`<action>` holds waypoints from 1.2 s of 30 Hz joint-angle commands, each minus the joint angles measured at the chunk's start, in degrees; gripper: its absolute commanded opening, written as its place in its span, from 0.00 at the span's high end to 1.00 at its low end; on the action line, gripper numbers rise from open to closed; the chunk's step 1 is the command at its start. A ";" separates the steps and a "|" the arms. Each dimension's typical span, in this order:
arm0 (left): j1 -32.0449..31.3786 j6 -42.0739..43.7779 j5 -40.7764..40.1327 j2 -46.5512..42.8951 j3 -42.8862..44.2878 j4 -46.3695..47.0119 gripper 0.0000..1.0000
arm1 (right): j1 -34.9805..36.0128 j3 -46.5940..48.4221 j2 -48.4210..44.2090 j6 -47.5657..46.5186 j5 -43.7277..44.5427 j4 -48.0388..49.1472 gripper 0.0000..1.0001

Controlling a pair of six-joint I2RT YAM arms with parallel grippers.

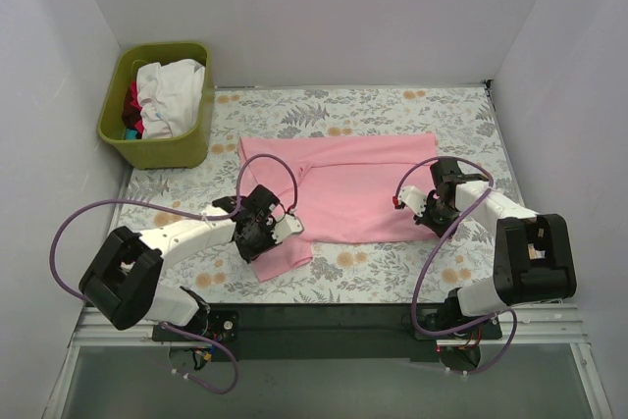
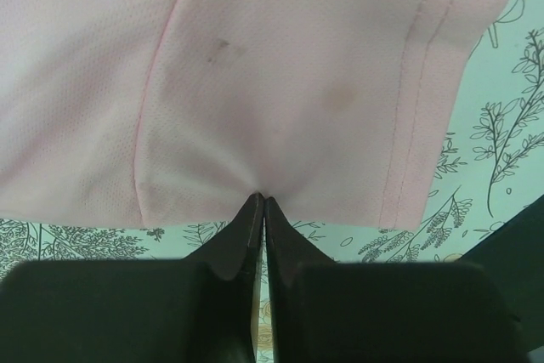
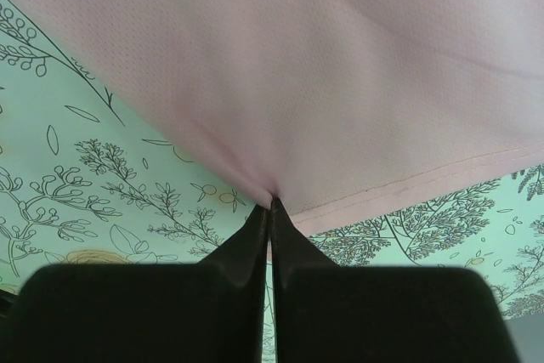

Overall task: Fold and stack the t-shirts
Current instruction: Fold the tshirt

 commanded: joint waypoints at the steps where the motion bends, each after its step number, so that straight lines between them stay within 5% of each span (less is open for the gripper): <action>1: -0.59 -1.05 1.42 -1.41 0.03 -1.64 1.00 | 0.10 1.12 -0.12 0.42 -0.19 0.20 0.99; 19: 2.30 -1.50 4.59 -13.81 11.73 -18.01 1.00 | -1.92 4.01 -8.65 -1.61 -0.19 -6.13 0.99; 36: 19.18 4.66 9.07 6.66 30.45 -10.46 1.00 | -4.65 27.57 9.71 -3.10 -1.68 -10.53 0.99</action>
